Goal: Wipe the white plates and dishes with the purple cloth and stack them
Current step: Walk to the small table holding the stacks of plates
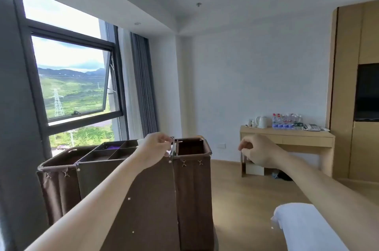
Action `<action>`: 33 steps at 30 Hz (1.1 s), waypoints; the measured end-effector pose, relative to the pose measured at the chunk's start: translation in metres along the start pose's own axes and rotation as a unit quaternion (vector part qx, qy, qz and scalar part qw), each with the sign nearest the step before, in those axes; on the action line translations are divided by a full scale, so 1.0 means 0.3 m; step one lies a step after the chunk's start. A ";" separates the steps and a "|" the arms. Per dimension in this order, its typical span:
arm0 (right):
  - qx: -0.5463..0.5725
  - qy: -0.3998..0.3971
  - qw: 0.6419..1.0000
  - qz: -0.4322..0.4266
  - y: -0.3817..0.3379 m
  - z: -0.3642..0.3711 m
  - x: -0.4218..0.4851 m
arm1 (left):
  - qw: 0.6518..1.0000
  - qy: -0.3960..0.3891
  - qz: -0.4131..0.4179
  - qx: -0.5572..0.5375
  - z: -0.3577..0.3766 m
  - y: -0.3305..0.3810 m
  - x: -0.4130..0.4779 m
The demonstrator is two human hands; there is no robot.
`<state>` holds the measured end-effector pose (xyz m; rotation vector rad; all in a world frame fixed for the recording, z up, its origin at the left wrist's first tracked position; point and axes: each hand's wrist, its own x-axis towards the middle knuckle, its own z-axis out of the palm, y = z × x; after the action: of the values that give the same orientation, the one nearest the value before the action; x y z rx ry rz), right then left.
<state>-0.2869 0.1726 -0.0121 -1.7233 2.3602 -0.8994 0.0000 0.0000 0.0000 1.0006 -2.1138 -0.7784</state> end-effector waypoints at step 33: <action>0.068 -0.002 0.982 0.175 1.016 0.066 1.142 | 0.970 -0.222 0.072 0.070 1.074 -0.275 1.538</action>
<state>-0.6603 -0.0826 -0.0898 -1.2064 2.4257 -0.9657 -0.4361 -0.3475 -0.1122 0.7820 -2.6243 -0.8497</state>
